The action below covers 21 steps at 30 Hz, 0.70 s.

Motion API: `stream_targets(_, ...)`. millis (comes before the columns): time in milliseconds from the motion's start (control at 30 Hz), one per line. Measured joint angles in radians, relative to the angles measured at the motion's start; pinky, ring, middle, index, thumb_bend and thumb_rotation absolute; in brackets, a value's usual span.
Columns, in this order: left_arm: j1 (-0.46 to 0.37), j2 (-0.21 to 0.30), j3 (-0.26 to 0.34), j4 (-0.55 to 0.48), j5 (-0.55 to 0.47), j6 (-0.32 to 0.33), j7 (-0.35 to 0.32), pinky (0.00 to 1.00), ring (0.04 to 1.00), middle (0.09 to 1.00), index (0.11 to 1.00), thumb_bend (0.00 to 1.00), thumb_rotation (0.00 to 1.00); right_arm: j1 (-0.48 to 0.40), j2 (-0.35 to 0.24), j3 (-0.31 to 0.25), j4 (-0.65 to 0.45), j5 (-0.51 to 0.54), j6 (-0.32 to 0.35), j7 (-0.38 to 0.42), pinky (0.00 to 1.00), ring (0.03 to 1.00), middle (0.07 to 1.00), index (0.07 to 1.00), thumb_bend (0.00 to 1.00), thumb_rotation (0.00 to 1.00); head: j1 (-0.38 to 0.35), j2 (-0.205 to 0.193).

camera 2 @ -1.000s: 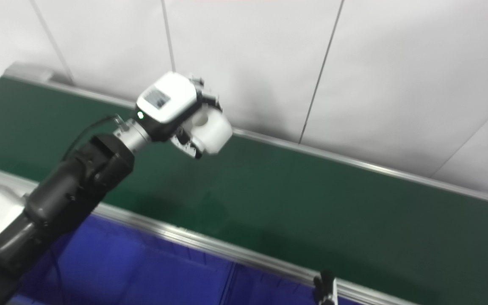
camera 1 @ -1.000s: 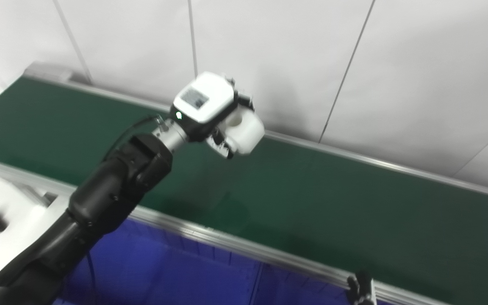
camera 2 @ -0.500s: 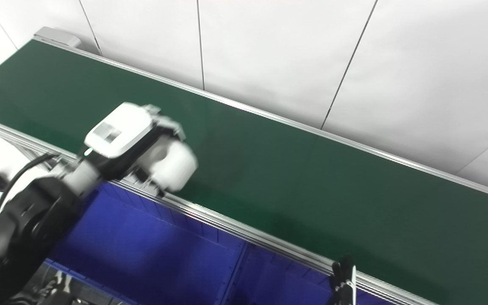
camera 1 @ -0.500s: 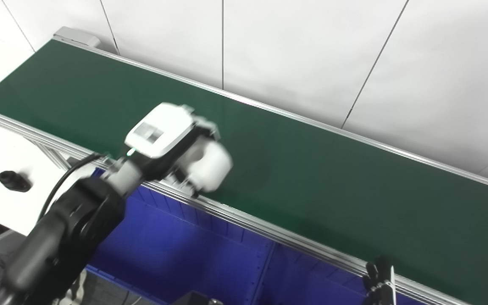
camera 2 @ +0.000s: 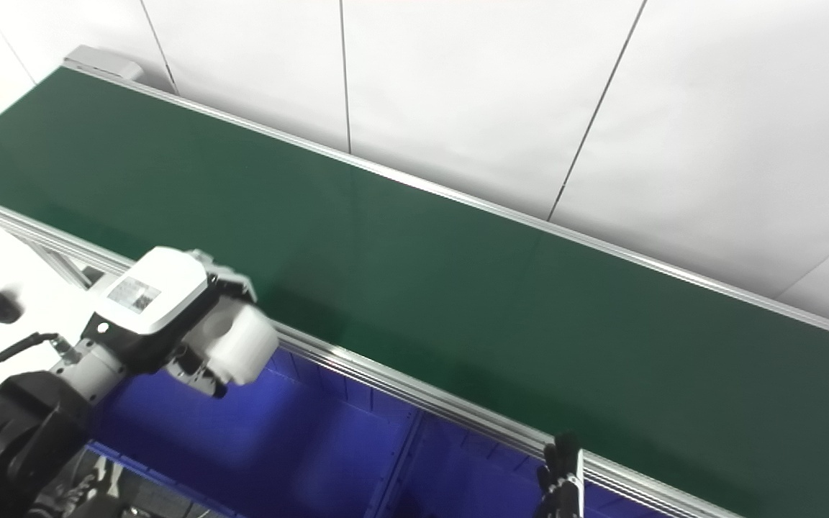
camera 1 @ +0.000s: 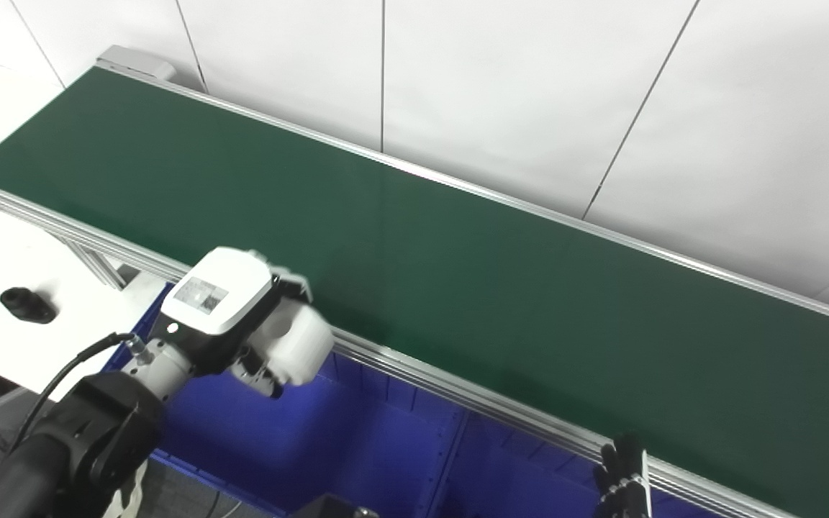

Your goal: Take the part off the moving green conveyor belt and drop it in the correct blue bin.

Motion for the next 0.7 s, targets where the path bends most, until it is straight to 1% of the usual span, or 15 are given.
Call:
stream_targets(200,-0.011,0.020,-0.016,0.060,0.083,0.002,-0.081,0.73,0.594,0.517,0.485,0.52,0.00,0.001,0.007,0.000,0.004,0.004,0.000,0.000,1.00,0.999,1.000,1.000,0.65,1.00,-0.014,0.000)
stream_targets(267,-0.021,0.029,-0.018,0.061,0.114,0.009,-0.118,0.73,0.597,0.517,0.486,0.52,0.00,0.001,0.007,0.000,0.005,0.003,0.000,0.000,1.00,0.998,1.000,1.000,0.66,1.00,-0.015,-0.002)
stream_targets(400,-0.032,0.030,-0.019,0.062,0.156,0.034,-0.187,0.72,0.611,0.517,0.487,0.52,0.00,0.005,0.011,0.000,0.005,-0.005,0.000,0.000,1.00,0.996,1.000,1.000,0.68,1.00,-0.015,-0.002)
stream_targets(467,-0.033,0.029,-0.019,0.061,0.168,0.040,-0.207,0.74,0.650,0.632,0.493,0.52,0.05,0.007,0.012,0.000,0.005,-0.005,0.000,0.000,1.00,0.996,1.000,1.000,0.68,1.00,-0.014,0.002)
stream_targets(500,-0.033,0.028,-0.019,0.061,0.175,0.047,-0.222,0.78,0.698,0.684,0.584,0.73,0.17,0.007,0.012,0.000,0.005,-0.005,0.000,0.000,1.00,0.999,1.000,1.000,0.68,1.00,-0.014,0.002)
stream_targets(533,-0.033,0.027,-0.019,0.060,0.179,0.058,-0.247,0.78,0.705,0.692,0.603,0.78,0.20,0.007,0.012,0.000,0.005,-0.004,0.000,0.000,1.00,0.999,1.000,1.000,0.68,1.00,-0.014,0.002)
stream_targets(567,-0.033,0.026,-0.019,0.057,0.186,0.067,-0.271,0.81,0.746,0.734,0.664,0.89,0.29,0.007,0.012,0.000,0.005,-0.002,0.000,0.001,1.00,1.000,1.000,1.000,0.68,1.00,-0.015,0.003)
stream_targets(600,-0.033,0.027,-0.020,0.051,0.201,0.073,-0.310,0.86,0.811,0.813,0.749,0.96,0.43,0.007,0.012,0.000,0.005,0.002,0.000,0.001,1.00,1.000,1.000,1.000,0.68,1.00,-0.015,0.003)
stream_targets(633,-0.033,0.028,-0.022,0.043,0.223,0.077,-0.351,0.92,0.867,0.873,0.814,0.98,0.52,0.007,0.012,0.000,0.005,0.006,0.000,0.001,1.00,0.999,1.000,1.000,0.67,1.00,-0.015,0.003)
stream_targets(700,-0.033,0.029,-0.029,0.020,0.263,0.087,-0.439,0.98,0.928,0.934,0.885,1.00,0.62,0.007,0.011,-0.001,0.005,0.008,0.000,0.001,1.00,0.998,1.000,1.000,0.67,1.00,-0.017,0.002)
